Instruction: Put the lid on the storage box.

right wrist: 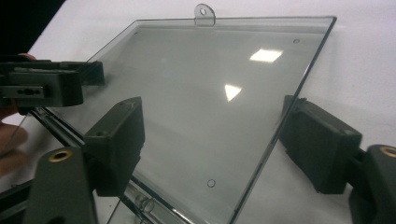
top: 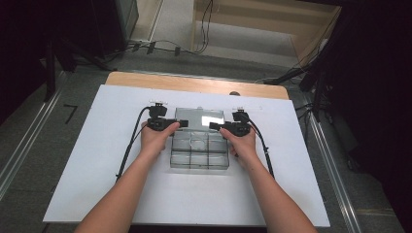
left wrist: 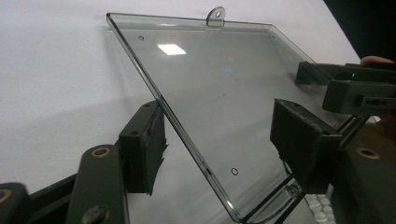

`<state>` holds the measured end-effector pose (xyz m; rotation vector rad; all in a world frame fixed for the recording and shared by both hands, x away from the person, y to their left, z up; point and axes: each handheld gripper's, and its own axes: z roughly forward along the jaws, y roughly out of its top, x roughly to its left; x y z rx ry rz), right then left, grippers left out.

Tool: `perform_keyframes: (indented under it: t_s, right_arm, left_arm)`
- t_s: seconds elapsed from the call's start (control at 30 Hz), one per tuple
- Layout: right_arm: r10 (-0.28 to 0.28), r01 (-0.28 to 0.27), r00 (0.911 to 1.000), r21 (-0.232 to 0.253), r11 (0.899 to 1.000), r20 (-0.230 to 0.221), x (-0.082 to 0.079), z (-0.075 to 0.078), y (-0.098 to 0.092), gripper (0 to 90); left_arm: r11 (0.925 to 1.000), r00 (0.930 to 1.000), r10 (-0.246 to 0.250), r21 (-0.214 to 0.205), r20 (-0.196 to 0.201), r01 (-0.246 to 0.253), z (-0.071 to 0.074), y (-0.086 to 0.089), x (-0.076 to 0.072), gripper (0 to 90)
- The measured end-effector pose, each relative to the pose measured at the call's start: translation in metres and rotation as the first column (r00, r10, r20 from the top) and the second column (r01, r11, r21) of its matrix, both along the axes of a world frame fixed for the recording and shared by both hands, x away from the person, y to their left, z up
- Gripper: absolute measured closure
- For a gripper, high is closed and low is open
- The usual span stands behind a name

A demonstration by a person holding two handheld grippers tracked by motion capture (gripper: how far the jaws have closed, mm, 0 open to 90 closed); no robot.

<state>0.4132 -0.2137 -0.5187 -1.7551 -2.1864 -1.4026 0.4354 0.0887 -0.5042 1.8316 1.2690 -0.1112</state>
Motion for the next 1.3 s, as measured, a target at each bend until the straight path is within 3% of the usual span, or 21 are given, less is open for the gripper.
perform_keyframes:
  t_s: [0.17,0.53,0.77,0.9,1.07,1.3]
  right_arm:
    - [0.024,-0.024,0.9997,0.033,0.999,0.011,0.000,0.002,-0.002,30.8]
    - [0.039,-0.041,0.9944,0.020,0.999,0.098,-0.007,0.012,-0.005,44.3]
    - [0.059,-0.065,0.9858,0.037,0.997,0.157,-0.013,0.017,-0.013,55.1]
    - [0.076,-0.081,0.9779,0.020,0.996,0.195,-0.018,0.019,-0.015,58.6]
    - [0.077,-0.079,0.9686,0.001,0.997,0.236,-0.024,0.020,-0.015,61.0]
    - [0.095,-0.092,0.9550,-0.025,0.995,0.281,-0.028,0.021,-0.016,62.7]
  left_arm:
    - [0.9995,1.0000,-0.005,-0.032,0.008,0.005,0.003,0.001,-0.001,44.5]
    - [0.9979,0.9967,-0.002,-0.065,0.081,0.008,0.012,0.009,-0.006,59.7]
    - [0.9970,0.9909,-0.014,-0.073,0.134,0.024,0.019,0.012,-0.012,66.0]
    - [0.9958,0.9860,-0.026,-0.082,0.165,0.040,0.020,0.015,-0.015,69.1]
    - [0.9972,0.9807,-0.034,-0.060,0.193,0.046,0.023,0.014,-0.020,69.8]
    - [0.9960,0.9809,-0.043,-0.069,0.190,0.057,0.025,0.012,-0.019,63.5]
